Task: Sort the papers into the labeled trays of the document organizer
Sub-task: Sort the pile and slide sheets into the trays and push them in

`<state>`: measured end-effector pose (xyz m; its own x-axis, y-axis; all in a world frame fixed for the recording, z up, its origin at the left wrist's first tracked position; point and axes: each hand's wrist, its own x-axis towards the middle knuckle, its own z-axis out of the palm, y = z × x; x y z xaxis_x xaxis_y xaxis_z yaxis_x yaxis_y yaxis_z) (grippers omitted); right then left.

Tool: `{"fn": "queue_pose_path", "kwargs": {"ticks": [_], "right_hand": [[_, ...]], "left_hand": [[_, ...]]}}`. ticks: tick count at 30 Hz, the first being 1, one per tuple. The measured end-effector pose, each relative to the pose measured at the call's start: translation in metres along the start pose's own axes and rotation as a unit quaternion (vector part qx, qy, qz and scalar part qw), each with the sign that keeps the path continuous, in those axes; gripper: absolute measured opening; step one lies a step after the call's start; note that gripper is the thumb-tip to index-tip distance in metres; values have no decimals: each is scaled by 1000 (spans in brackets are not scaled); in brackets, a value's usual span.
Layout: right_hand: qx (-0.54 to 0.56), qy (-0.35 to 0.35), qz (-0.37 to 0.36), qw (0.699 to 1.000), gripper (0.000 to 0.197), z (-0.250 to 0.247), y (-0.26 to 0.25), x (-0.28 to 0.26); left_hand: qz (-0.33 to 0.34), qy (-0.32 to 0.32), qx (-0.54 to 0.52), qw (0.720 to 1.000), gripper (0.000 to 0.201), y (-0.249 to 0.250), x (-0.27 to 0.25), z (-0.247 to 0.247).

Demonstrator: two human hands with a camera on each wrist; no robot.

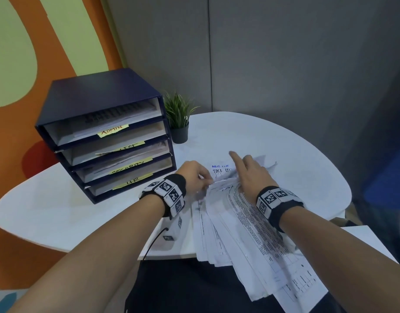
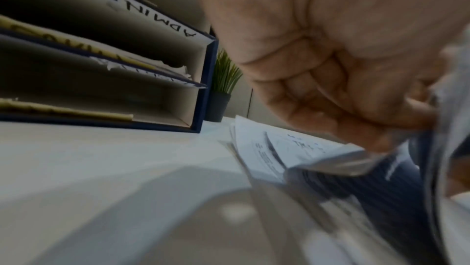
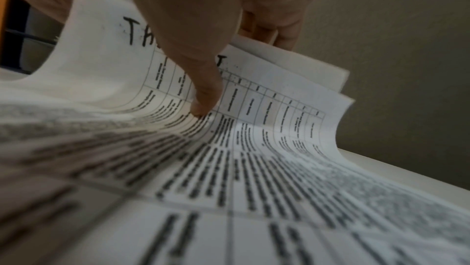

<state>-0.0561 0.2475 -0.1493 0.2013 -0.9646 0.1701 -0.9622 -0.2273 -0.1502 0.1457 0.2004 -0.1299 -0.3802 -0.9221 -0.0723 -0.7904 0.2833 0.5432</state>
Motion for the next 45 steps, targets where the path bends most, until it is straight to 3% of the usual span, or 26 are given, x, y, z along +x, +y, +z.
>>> {"fn": "queue_pose_path", "kwargs": {"ticks": [2,5,7,10,11,14,17,20,22,25,27,29,30,33,35,37,39,41,45], "right_hand": [[-53,-8,-11,998,75,3,4,1],[-140,-14,-41,989,36,6,12,1],[-136,-12,-52,989,27,9,14,2],[-127,-52,-49,989,9,8,10,4],[-129,-63,-46,989,9,7,8,5],[-134,-55,-43,988,17,10,10,5],[-127,-36,-44,990,30,14,10,4],[-157,-40,-45,986,28,13,7,5],[-175,-45,-51,982,26,11,5,5],[-129,-40,-32,990,43,9,3,3],[-89,-40,-12,995,69,10,4,3],[-82,-55,-7,995,85,9,5,5],[-91,-58,-11,994,81,9,5,5],[-144,-30,-12,989,41,8,5,1],[-165,0,6,986,27,7,5,0],[-163,3,6,987,25,7,4,1],[-145,-16,-6,989,28,10,4,3],[-136,-27,-10,990,30,12,5,4],[-142,-36,-12,989,29,12,4,3]], "left_hand": [[17,-72,-65,995,8,-3,-6,5],[32,-156,-187,969,16,-8,-8,7],[16,-122,-199,972,26,-8,-3,3],[-35,30,-120,992,30,-15,13,-5],[-53,37,-71,995,37,-18,17,-5],[-89,-24,30,995,66,-21,27,9],[-95,-24,21,995,77,-23,33,23],[-90,-16,16,996,85,-24,36,27],[-87,13,-47,995,80,-20,34,27],[-41,36,-81,995,35,-12,29,23],[-2,-17,-92,996,13,-9,22,17],[8,-86,-110,990,12,-8,16,9],[5,-112,-103,988,18,-9,15,4],[-8,-164,-68,984,34,-11,13,-11],[-32,-106,-59,992,38,-17,18,-17],[-80,-25,-22,996,40,-26,23,-18],[-117,-38,27,992,57,-31,26,-14],[-112,-39,49,992,65,-32,27,-6],[-88,92,41,991,32,-29,25,-2]]}}
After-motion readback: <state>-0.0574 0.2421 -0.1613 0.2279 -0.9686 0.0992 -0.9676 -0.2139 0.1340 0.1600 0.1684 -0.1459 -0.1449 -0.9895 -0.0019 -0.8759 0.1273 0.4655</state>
